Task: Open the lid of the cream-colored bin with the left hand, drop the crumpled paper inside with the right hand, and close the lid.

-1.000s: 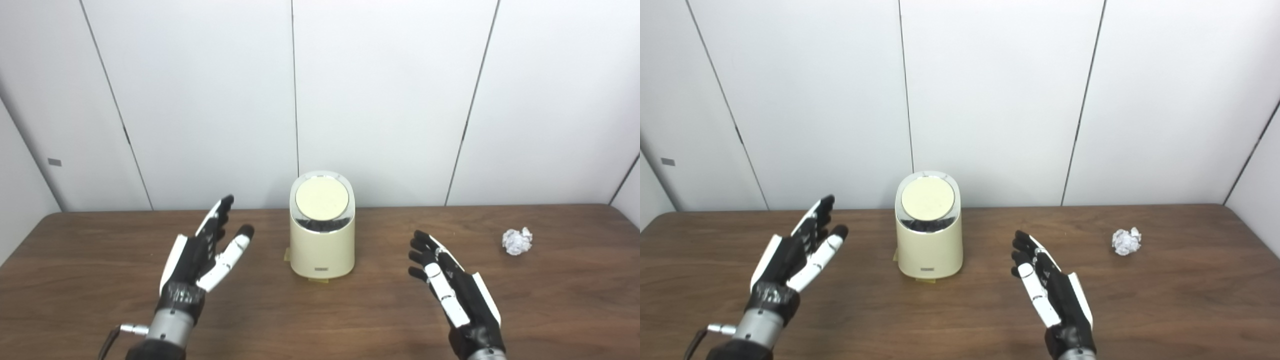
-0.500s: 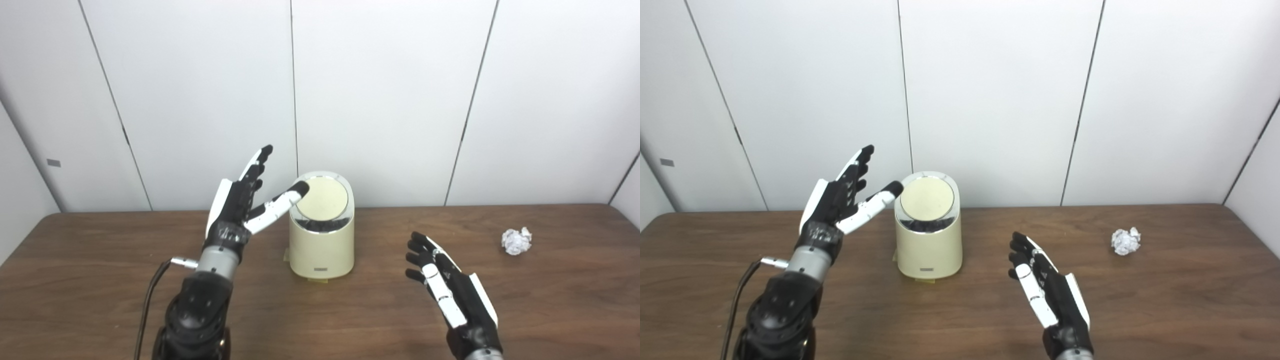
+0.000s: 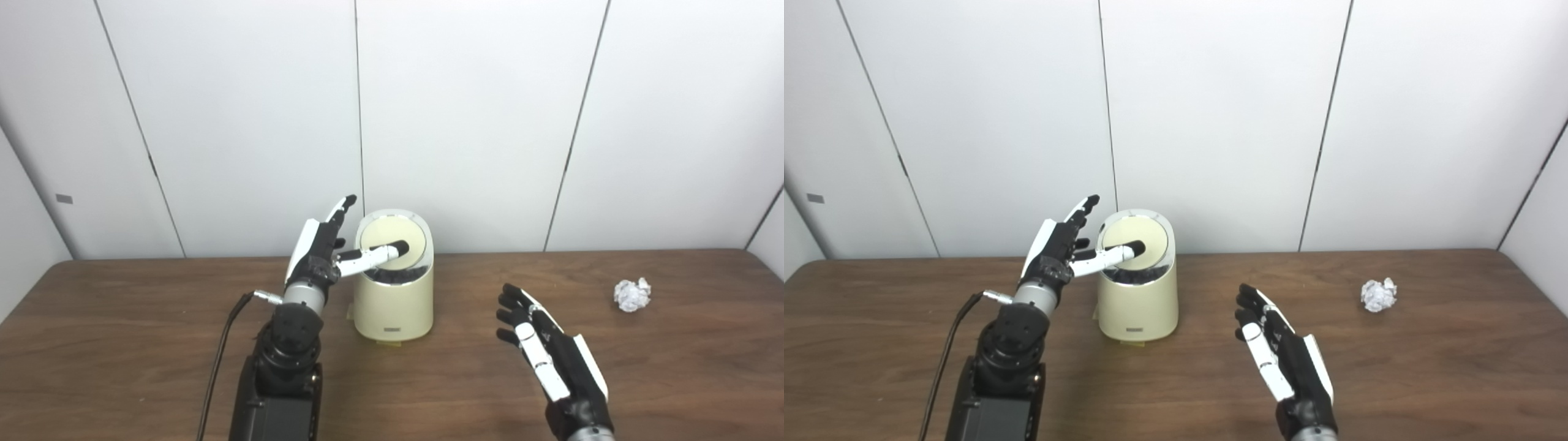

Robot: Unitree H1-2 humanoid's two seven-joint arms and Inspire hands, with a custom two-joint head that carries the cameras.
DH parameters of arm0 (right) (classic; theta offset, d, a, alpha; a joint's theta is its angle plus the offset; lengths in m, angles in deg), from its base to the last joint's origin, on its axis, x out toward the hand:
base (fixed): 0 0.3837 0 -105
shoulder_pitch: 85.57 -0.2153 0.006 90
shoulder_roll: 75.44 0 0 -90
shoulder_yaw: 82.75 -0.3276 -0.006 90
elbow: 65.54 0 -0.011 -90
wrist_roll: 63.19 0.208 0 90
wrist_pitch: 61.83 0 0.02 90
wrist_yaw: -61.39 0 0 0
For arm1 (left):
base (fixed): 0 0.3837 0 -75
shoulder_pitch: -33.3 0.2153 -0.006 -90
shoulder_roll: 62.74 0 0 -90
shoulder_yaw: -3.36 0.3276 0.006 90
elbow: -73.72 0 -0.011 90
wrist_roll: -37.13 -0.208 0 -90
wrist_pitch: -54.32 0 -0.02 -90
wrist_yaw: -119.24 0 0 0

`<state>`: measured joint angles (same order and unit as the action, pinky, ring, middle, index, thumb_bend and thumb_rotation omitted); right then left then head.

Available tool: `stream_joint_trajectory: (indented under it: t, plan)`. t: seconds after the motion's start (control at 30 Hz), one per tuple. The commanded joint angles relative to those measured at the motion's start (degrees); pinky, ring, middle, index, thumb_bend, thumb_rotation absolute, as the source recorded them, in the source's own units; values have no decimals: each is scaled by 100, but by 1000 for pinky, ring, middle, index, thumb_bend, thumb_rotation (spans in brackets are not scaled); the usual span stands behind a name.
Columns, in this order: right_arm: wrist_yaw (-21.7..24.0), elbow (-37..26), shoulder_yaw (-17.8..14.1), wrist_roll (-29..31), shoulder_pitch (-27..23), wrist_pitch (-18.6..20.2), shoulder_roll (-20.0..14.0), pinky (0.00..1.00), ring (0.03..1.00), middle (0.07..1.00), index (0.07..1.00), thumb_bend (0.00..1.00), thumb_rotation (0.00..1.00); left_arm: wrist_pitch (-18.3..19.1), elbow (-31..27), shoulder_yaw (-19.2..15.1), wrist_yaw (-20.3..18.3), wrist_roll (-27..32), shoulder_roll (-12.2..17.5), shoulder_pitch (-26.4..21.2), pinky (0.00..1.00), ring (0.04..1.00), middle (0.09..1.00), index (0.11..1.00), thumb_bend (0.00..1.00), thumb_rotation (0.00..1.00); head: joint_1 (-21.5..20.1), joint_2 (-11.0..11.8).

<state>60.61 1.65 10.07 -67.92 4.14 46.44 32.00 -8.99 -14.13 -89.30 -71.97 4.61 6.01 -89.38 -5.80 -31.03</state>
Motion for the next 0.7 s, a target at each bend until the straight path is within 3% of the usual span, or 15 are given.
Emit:
stream_joint_trajectory:
  t: [0.0, 0.23, 0.47, 0.67]
  plan:
    - [-13, -192, -15, 33, -167, -29, 35, 808, 867, 882, 868, 152, 774, 22, -49, 82, 126, -79, 10, -361, 878, 1000, 1000, 1000, 898, 315, -7, -7]
    - [15, -199, -17, 29, -164, -45, 1, 809, 868, 882, 869, 150, 763, 23, 131, 85, 285, -88, -29, -443, 929, 1000, 1000, 1000, 915, 268, -5, 1]
    - [11, -178, -11, 13, -151, -121, -3, 797, 865, 879, 863, 156, 765, 21, 139, 1, 247, -165, -85, -444, 862, 1000, 1000, 1000, 880, 313, -1, 0]
    - [25, -227, 4, 3, -137, -40, -7, 804, 866, 882, 866, 156, 773, 21, 188, -55, 286, -407, -159, -466, 838, 999, 1000, 1000, 856, 257, -1, -6]
